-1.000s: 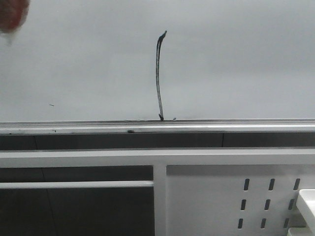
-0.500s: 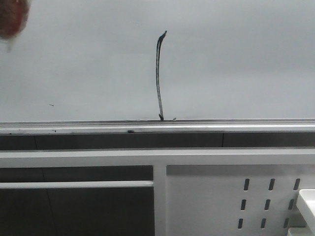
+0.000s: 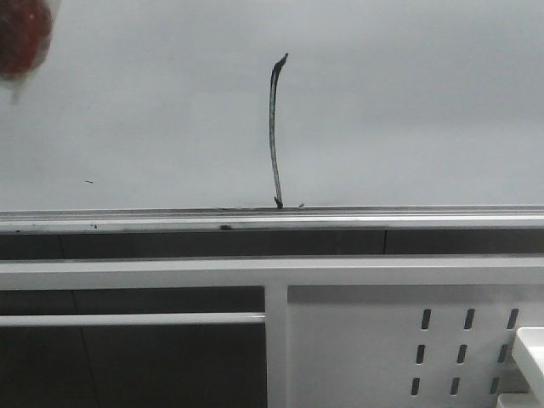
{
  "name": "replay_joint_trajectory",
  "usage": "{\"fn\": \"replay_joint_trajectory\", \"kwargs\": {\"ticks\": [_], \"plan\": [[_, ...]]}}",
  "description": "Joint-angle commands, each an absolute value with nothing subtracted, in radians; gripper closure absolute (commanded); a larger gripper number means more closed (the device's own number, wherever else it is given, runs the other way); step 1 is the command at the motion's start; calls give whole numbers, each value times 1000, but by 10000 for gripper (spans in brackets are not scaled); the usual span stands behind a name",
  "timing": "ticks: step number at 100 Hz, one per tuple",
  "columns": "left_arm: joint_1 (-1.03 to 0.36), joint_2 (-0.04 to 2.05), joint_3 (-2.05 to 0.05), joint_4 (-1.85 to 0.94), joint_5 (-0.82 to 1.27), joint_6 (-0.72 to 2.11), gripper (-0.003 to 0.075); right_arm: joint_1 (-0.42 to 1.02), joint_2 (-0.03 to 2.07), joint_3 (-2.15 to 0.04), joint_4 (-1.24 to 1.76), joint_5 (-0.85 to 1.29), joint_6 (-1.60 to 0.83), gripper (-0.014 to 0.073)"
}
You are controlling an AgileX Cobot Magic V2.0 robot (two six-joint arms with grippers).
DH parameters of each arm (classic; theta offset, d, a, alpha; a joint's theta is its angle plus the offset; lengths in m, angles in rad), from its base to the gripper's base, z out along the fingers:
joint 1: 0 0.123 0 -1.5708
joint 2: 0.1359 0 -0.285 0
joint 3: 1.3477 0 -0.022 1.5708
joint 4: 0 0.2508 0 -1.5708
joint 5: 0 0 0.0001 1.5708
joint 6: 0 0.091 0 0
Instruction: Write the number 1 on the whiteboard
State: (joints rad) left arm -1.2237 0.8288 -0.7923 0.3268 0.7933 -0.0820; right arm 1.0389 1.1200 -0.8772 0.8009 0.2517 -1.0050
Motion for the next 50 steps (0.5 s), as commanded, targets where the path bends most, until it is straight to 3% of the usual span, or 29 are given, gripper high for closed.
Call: {"fn": "replay_joint_trajectory", "kwargs": {"ticks": [1,17,22,28,41,50], "plan": [[-1227,829,-827,327,705,-109,740,1035,1104,-911,806,207,-1014,588],[-1227,833,-814,299,630,-113,740,1034,1082,-911,806,152,-1014,179],[-1227,839,-798,282,569,-113,740,1032,1064,-911,806,128,-1014,85],[-1227,844,-771,267,503,-113,740,1014,1028,-911,806,121,-1014,32],[-1225,869,-703,313,315,-177,740,956,933,-900,806,168,-1012,86],[-1215,906,-669,428,228,-302,740,891,846,-865,806,192,-1002,289]]}}
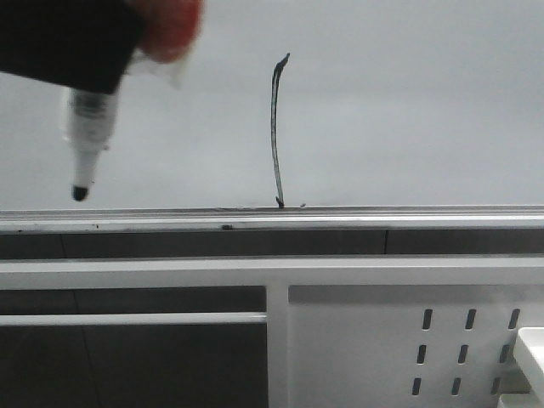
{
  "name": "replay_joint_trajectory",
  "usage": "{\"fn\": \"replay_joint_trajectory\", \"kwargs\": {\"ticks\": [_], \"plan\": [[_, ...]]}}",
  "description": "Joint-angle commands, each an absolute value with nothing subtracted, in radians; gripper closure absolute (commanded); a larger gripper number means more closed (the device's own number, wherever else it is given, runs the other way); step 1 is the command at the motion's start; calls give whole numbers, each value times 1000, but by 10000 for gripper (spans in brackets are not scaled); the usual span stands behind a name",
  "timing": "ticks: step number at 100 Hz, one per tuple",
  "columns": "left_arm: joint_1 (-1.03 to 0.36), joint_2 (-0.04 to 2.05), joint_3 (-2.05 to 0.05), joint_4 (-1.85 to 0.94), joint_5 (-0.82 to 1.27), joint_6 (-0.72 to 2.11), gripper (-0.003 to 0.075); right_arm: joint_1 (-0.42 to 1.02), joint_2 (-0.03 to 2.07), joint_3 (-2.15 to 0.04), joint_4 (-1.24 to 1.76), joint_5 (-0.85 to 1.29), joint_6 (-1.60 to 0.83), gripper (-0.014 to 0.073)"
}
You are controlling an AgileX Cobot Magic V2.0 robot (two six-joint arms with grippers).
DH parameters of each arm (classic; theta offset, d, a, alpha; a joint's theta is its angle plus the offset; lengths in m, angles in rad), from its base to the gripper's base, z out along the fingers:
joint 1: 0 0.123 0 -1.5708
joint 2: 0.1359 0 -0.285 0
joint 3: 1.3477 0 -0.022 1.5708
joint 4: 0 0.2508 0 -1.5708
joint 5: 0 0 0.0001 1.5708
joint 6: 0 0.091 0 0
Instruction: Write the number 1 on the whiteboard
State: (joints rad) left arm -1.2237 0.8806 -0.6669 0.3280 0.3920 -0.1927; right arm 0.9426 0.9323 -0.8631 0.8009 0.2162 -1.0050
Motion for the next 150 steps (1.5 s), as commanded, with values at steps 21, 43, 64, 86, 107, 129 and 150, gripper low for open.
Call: {"fn": "replay_joint_trajectory", "kwargs": {"ticks": [21,43,64,86,107,129,150], "plan": [[-1035,974,-664,745,144,-728,740,755,605,-712,794,200,-1002,652],[-761,988,-651,765,-179,-873,740,668,417,-591,794,196,-1002,652],[-690,1092,-650,638,-193,-873,740,632,360,-534,794,195,-1002,652],[-692,1171,-650,583,-200,-873,740,614,360,-495,794,193,-1002,652],[-661,1242,-650,549,-232,-871,740,614,362,-488,794,168,-1002,652],[-613,1299,-677,549,-288,-857,740,614,364,-488,794,155,-1002,652],[-597,1304,-690,495,-326,-720,740,614,364,-488,803,148,-1002,652]]}}
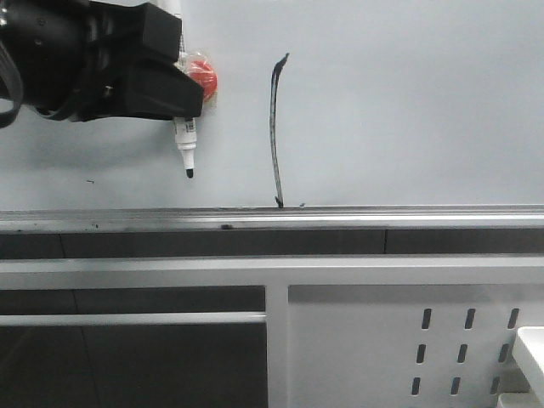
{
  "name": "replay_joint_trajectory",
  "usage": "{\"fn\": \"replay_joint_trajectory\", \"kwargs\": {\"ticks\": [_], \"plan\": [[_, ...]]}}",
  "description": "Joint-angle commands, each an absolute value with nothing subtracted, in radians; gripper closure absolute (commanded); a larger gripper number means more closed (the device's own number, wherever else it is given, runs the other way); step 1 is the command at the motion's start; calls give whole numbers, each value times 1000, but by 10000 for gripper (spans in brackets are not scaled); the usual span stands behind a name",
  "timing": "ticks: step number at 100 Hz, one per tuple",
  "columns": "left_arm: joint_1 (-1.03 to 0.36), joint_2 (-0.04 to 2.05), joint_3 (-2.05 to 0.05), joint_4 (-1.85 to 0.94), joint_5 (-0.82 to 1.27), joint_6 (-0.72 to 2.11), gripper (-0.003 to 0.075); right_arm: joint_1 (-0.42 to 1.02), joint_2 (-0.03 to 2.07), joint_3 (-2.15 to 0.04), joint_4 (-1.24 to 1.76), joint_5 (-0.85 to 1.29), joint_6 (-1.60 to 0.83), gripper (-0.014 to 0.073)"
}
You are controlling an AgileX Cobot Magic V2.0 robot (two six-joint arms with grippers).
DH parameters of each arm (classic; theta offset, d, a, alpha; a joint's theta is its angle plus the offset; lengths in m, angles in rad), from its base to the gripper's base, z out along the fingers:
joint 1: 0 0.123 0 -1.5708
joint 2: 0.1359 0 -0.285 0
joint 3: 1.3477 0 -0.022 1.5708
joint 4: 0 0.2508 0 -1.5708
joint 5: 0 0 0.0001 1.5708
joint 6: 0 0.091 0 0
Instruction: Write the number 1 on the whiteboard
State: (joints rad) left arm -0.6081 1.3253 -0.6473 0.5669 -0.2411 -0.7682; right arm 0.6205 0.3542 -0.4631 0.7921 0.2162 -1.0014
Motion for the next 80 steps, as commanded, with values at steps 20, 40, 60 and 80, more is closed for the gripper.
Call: {"fn": "replay_joint_trajectory", "kwargs": {"ticks": [20,40,60,80], "plan": [[-597,1304,-690,382,-333,-662,740,614,374,-488,806,139,-1002,652],[-597,1304,-690,367,-353,-662,740,614,389,-488,823,136,-1002,652],[-597,1304,-690,365,-387,-662,740,614,397,-488,829,136,-1002,652],[-597,1304,-690,327,-379,-662,739,614,397,-488,829,136,-1002,652]]}}
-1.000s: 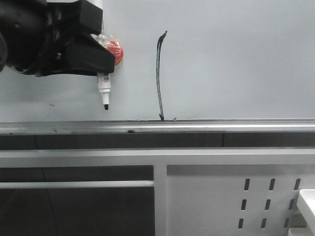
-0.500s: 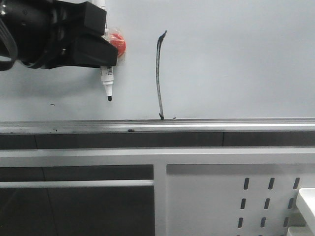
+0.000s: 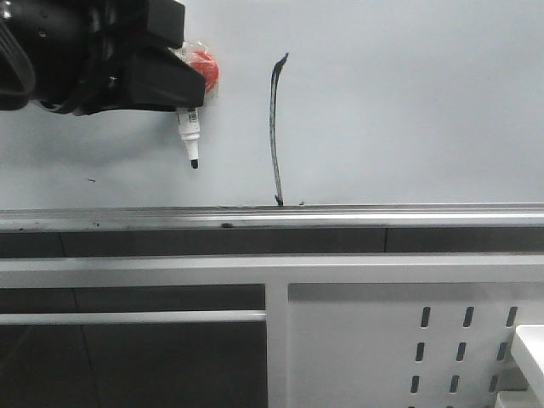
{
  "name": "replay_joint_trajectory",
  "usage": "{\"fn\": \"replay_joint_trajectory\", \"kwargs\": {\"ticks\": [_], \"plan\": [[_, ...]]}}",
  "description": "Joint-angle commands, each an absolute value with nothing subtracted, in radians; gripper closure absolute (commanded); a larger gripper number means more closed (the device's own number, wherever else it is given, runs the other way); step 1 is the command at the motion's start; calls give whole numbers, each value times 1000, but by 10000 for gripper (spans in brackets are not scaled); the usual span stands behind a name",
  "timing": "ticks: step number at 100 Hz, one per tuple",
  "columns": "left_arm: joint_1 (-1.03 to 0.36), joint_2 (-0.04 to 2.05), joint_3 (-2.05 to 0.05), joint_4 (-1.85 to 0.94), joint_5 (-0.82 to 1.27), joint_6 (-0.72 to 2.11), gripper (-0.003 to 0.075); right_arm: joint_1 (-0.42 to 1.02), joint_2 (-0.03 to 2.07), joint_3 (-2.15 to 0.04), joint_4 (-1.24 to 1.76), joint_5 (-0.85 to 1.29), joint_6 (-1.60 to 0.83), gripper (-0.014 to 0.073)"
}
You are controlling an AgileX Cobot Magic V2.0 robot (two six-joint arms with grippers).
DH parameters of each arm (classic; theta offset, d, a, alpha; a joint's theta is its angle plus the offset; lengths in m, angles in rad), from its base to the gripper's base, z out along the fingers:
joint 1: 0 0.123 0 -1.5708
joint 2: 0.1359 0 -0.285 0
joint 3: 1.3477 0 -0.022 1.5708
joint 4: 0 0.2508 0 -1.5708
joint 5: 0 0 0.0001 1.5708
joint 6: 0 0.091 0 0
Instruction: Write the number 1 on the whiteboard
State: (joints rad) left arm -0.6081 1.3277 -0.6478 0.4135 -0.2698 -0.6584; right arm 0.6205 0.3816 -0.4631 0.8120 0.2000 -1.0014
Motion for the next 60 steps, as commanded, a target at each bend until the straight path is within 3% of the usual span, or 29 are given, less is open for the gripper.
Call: {"fn": "replay_joint_trajectory", "kwargs": {"ticks": [1,14,41,60], "plan": [[-597,1304,-690,327,-379,-662,738,614,397,-488,829,136,-1002,652],[-597,1304,-690,327,-379,-662,711,614,397,-488,831,136,-1002,652],[-597,1304,-690,287,-378,-662,454,614,397,-488,844,136,-1002,652],[-597,1304,-690,281,-372,-662,376,614,397,-488,845,136,-1002,652]]}}
